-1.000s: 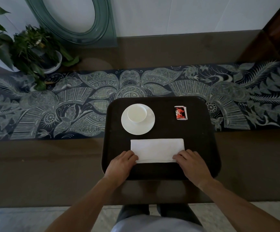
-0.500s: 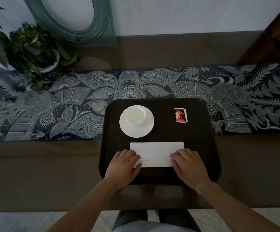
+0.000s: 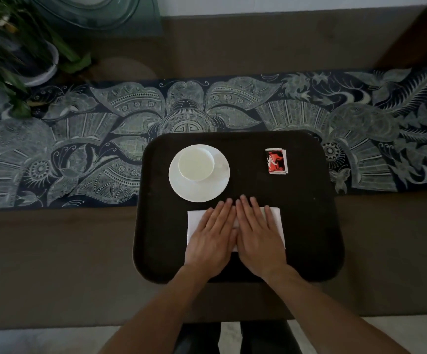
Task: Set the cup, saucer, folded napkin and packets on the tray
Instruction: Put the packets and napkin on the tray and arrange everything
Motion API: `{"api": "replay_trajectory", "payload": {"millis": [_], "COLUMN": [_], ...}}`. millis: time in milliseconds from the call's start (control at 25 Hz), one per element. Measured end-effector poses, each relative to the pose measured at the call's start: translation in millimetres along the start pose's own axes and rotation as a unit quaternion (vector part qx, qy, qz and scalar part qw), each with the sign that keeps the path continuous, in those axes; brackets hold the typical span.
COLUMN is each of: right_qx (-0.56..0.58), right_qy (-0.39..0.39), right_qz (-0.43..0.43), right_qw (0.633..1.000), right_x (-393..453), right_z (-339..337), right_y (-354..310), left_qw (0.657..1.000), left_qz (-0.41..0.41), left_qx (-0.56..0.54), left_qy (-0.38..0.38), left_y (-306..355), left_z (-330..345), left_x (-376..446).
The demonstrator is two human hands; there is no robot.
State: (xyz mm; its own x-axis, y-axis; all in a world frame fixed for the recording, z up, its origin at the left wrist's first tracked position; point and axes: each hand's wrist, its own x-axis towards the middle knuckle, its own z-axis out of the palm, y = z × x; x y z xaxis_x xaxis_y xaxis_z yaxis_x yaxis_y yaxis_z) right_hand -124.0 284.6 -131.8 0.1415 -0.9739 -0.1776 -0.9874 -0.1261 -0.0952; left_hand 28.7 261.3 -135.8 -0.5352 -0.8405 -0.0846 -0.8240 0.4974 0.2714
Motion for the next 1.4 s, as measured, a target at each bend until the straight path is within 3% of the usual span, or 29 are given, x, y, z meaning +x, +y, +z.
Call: {"api": "replay_trajectory", "payload": {"millis": [160,600,800,1000,1200,1400], "right_qx": [-0.011,-0.023,0.000,-0.017,-0.021,-0.014], "right_qy": [-0.022,-0.036,-0.011,-0.039,-0.037,-0.055], "right_qz": [0.011,0.026,-0.061,-0.023,0.010,0.048], "right_qw": [1.000,0.999,0.998,0.999,0.999,0.997], "right_x": [-1.7,-11.6,-14.4,-10.2,-15.9,-30.6], "right_z": [-2.2,-13.2,-8.1,0.9,-2.4,-12.0], "right_y": [12.2,34.6,-2.5,-3.6,22.4,47.3], "left_qw": [0.998,0.996,0.998,0.996,0.996,0.994], "left_qz": [-0.005,-0.067,-0.020,-0.038,-0.001,-0.026], "left_qx": [0.054,0.040,0.020,0.040,0.054,0.058], "left_qy": [-0.028,-0.050,-0.048,-0.063,-0.072,-0.084], "left_y": [-8.6,-44.6,-3.0,5.7,-31.0,-58.0], "left_z": [-2.8,-20.2,-19.4,-11.1,-12.6,-19.9], "left_x": [-6.1,-38.7,-33.2,-17.1,-29.9,-47.9]}}
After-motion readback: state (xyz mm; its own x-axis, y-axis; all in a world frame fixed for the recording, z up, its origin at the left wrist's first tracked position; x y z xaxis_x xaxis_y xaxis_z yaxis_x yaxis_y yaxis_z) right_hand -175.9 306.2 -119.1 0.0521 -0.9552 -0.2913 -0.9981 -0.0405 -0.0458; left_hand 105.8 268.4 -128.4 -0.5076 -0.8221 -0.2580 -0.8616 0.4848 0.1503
